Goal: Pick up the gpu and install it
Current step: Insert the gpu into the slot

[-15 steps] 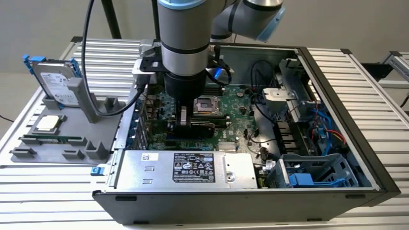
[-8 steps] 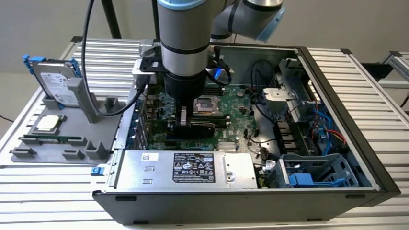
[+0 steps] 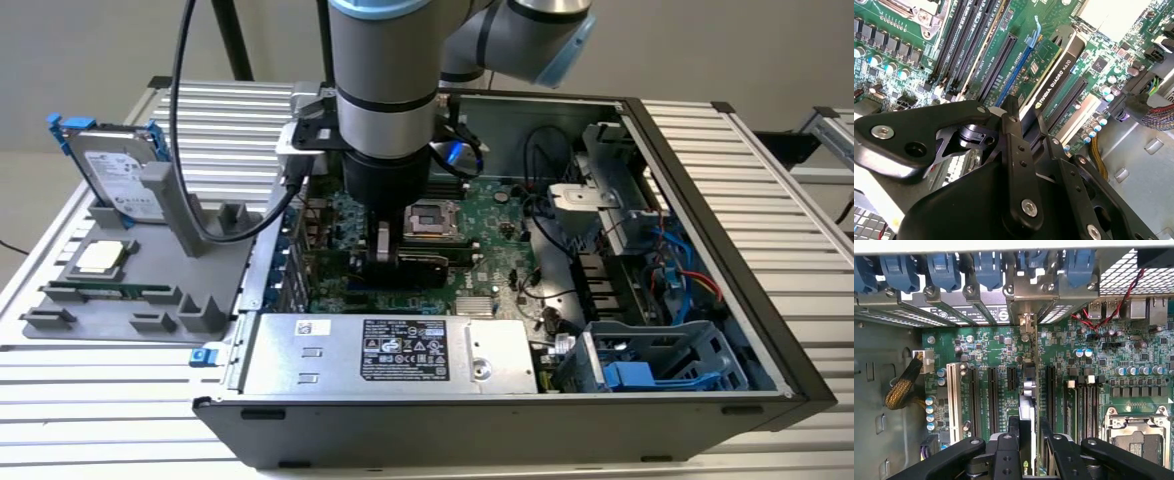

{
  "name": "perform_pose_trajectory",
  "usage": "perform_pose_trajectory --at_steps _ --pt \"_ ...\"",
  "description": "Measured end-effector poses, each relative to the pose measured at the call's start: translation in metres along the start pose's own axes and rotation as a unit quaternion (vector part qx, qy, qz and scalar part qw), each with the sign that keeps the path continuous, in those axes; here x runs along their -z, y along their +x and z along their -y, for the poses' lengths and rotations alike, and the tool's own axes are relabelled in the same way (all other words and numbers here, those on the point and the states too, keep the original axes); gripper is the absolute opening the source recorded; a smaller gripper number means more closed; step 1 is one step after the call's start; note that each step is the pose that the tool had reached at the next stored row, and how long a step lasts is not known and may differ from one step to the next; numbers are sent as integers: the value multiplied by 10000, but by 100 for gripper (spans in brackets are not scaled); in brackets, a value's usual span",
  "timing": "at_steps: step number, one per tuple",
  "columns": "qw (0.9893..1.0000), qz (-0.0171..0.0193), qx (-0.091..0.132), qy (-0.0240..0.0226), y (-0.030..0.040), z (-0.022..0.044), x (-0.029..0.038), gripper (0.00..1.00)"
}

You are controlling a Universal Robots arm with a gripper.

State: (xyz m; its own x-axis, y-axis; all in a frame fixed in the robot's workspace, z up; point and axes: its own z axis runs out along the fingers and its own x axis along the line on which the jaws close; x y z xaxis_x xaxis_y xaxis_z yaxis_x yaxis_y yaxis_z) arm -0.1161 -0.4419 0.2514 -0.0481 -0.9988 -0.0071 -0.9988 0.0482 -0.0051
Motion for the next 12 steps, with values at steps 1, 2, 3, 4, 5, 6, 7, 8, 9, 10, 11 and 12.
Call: perform_pose_trajectory --at_steps 1,2,3,4,5,6,7,8,9,10,11,12 --pt "10000 0 0 0 0 1 3 0" --pt "10000 -1 0 0 0 1 4 0" --pt "10000 -1 0 0 0 2 5 0" --pt "10000 -2 0 0 0 1 5 0" --pt "10000 -3 0 -1 0 1 3 0" --pt "10000 -5 1 -2 1 1 -1 0" --pt "10000 -6 1 -3 1 1 -9 0" --pt "10000 -7 0 -3 1 1 -19 0" --pt "10000 -7 1 -2 1 1 -30 0" --pt "10000 -1 1 1 0 1 -46 0" --pt "10000 -2 1 0 1 2 -53 0" --pt "10000 -3 1 -2 1 1 -59 0"
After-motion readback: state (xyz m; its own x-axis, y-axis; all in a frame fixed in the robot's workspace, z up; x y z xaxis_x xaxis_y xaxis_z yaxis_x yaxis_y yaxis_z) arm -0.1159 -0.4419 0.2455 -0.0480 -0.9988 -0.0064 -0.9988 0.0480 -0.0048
